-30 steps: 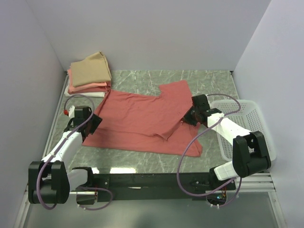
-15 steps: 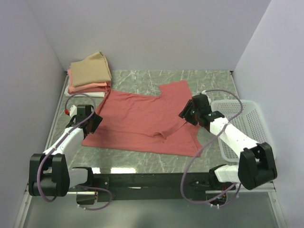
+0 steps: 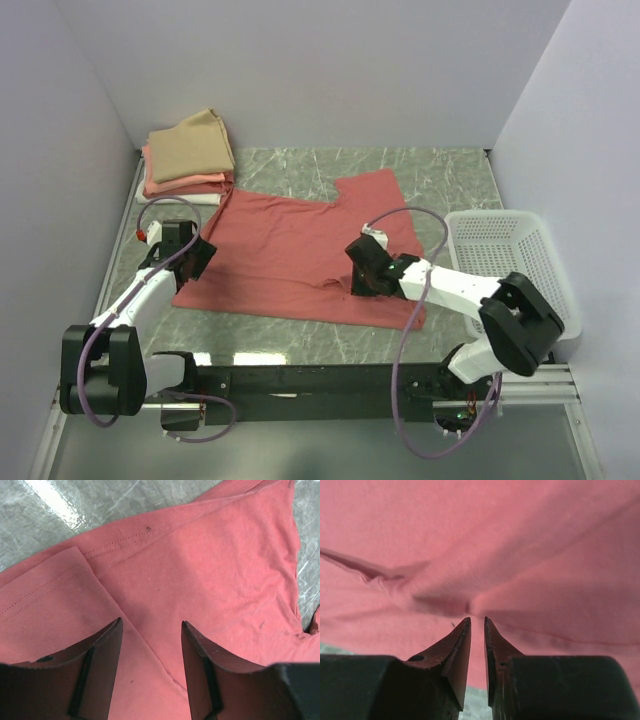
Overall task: Fold and stack the t-shirts
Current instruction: Fold the tshirt
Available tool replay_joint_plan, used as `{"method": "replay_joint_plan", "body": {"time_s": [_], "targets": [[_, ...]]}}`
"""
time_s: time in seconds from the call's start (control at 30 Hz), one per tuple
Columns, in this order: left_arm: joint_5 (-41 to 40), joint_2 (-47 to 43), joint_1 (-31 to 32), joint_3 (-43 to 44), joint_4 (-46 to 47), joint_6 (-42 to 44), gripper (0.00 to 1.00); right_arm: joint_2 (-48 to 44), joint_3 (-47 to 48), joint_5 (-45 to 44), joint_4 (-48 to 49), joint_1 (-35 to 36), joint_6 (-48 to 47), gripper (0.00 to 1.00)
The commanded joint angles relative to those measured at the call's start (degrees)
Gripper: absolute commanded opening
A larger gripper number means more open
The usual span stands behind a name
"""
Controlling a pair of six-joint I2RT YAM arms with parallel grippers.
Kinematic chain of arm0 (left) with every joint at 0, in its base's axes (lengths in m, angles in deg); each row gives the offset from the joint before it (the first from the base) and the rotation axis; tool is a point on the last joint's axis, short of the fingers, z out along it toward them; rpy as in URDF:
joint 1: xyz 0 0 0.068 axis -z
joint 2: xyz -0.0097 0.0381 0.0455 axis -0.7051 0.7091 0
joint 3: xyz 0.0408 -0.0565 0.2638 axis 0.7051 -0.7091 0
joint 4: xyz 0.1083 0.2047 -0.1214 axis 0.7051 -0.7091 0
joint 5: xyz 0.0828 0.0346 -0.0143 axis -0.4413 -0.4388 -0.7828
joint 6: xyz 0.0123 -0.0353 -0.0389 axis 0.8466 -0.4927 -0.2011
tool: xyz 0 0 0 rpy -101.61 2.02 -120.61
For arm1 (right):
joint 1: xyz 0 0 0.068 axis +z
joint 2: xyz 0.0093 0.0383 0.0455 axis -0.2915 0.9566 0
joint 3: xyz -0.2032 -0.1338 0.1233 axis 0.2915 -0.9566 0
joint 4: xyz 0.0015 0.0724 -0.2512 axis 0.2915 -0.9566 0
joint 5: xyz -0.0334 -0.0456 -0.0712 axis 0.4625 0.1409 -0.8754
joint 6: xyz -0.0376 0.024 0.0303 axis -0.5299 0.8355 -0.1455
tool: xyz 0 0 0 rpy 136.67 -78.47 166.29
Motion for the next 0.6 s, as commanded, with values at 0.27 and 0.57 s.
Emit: {"method": "replay_joint_plan", "body": {"time_s": [0.27,0.57], "targets": [[0.8,-1.7,0.2,2.7,0.4,0.3,0.56,12.4,14.3,-6.5,-2.5,0.8,-3.0,0.24],[1.4,-1.4,0.3,3.1,0.9,0.5,0.55,18.7,23.7,-7.6,-3.0,-0.5,-4.8,0.25]]}}
